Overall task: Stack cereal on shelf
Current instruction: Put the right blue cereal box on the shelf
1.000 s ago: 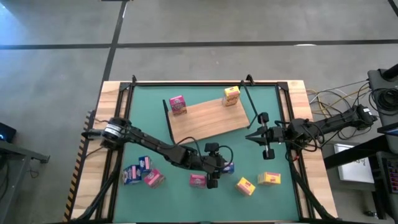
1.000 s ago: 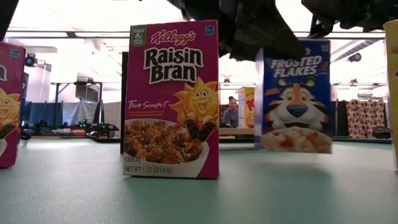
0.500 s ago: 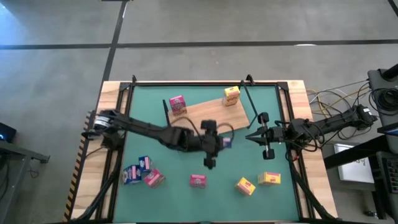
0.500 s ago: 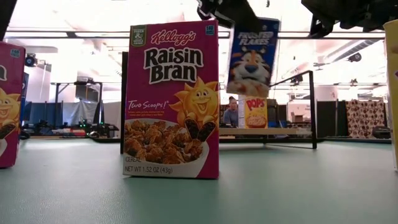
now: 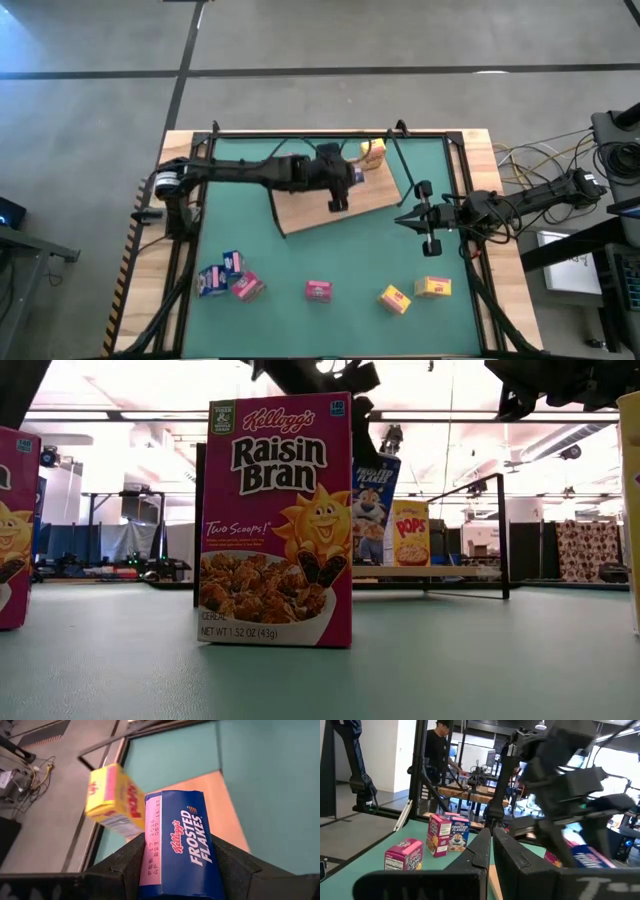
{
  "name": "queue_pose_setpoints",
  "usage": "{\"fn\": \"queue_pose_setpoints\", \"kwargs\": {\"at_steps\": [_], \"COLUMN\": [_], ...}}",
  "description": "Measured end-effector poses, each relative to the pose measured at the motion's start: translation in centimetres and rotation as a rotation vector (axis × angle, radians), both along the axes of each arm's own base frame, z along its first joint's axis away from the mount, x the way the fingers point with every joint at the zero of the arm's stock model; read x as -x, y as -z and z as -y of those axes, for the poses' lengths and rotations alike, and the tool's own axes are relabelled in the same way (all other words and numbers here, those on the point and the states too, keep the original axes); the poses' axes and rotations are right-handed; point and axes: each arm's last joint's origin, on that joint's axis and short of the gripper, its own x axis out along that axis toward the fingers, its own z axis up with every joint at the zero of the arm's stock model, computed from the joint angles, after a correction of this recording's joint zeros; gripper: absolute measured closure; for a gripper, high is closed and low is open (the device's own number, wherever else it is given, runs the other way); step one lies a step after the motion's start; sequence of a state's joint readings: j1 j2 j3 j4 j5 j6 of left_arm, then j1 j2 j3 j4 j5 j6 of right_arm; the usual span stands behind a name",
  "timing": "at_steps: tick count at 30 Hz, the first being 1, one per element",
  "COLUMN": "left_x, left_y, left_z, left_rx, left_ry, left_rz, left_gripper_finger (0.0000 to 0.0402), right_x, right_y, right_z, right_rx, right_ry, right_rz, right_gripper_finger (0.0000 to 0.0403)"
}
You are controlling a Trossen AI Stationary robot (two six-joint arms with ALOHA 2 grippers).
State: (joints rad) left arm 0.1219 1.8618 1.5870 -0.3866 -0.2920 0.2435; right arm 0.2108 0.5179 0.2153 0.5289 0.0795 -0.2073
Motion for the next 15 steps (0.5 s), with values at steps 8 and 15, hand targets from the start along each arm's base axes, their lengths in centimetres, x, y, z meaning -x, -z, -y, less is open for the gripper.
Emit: {"fn": "queue_pose_setpoints", "kwargs": {"at_steps": [8,15], "left_x": [0.5,1.5], "left_y": [0.7,2.1], "left_z": [-1.3,-2.0], "left_rx": [0.004,-0.009], "left_ry": [-0.02,-0.037], "left_rz": [0.055,0.089], "left_gripper_finger": [0.0229,0.0229], "right_x": [0.0,0.0], "right_y": [0.2,0.2], "right_z": [0.0,0.0], "right_rx": [0.017,0.019], "right_ry": [0.002,0.002], "right_rz": [-0.017,-0.021], "right_gripper_finger": [0.039,0.039]}}
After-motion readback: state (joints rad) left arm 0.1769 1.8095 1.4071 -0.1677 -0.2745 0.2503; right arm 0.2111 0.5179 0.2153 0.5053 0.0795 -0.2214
